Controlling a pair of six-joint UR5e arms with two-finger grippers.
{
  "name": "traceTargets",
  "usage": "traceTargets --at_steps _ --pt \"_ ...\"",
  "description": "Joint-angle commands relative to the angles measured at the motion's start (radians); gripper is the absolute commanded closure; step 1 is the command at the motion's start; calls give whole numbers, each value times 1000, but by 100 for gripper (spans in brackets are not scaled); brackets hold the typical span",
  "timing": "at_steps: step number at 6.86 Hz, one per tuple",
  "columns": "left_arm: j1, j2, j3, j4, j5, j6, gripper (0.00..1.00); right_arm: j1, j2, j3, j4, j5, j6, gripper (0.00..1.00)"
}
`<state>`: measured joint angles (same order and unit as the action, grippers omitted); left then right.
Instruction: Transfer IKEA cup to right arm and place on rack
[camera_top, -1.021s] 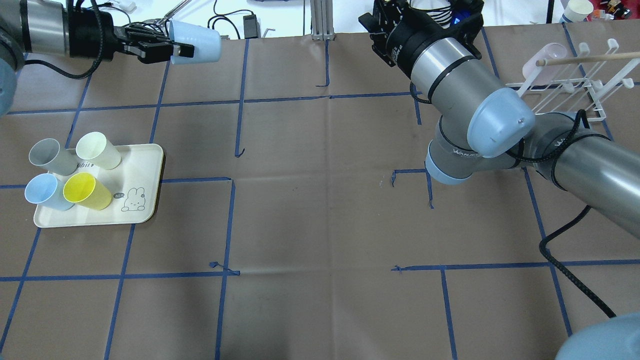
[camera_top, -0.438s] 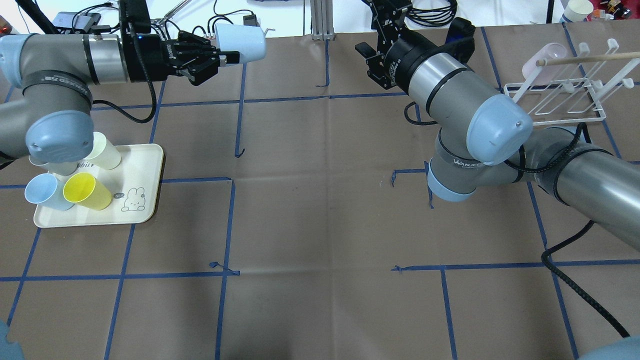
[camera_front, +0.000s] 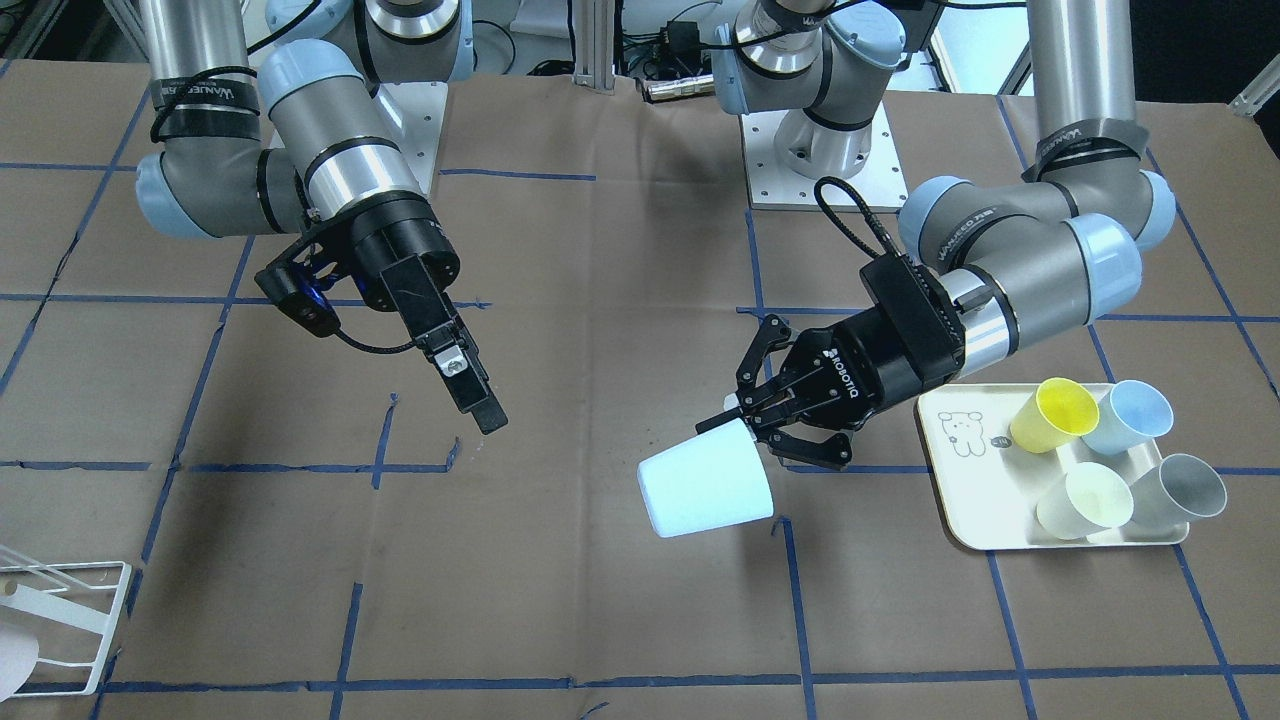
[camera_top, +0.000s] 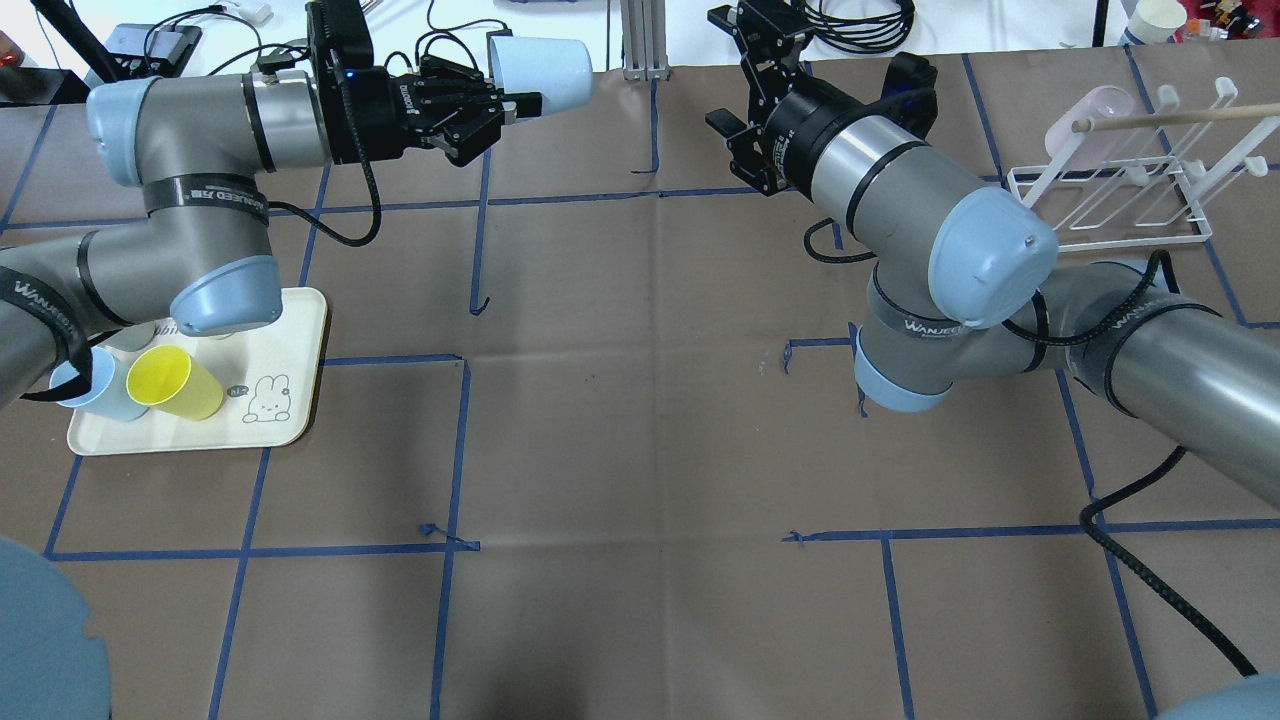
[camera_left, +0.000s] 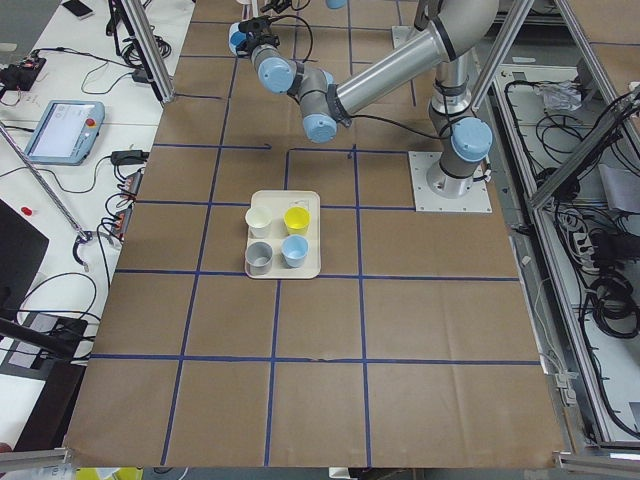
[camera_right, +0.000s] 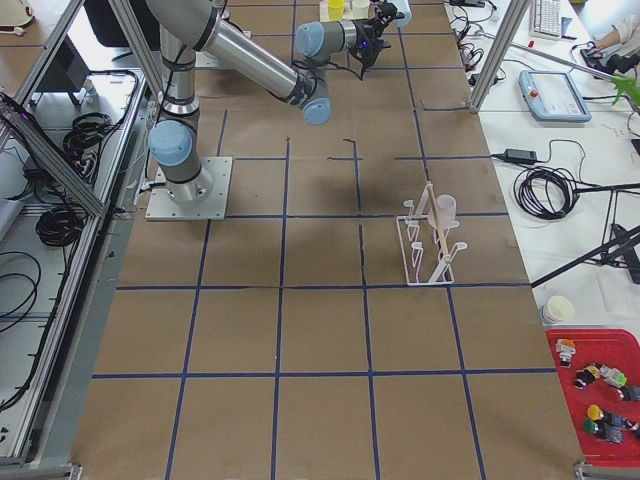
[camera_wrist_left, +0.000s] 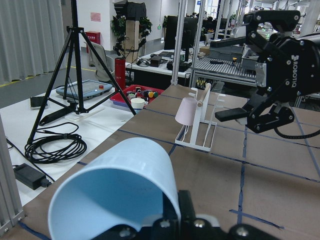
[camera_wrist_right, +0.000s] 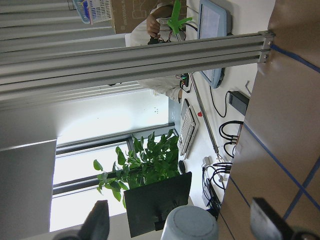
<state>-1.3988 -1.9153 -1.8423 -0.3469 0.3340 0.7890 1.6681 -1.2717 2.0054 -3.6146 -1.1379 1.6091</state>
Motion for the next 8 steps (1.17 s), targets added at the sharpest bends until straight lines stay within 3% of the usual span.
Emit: traceTargets --at_steps 1,4,8 --pt "-26 -74 -9 398 57 -405 100 4 2 19 66 0 3 0" --pt "-95 -181 -6 729 86 -642 100 4 2 16 89 0 3 0" --pt "-111 -171 -12 740 86 -674 100 41 23 -10 80 -2 -5 0"
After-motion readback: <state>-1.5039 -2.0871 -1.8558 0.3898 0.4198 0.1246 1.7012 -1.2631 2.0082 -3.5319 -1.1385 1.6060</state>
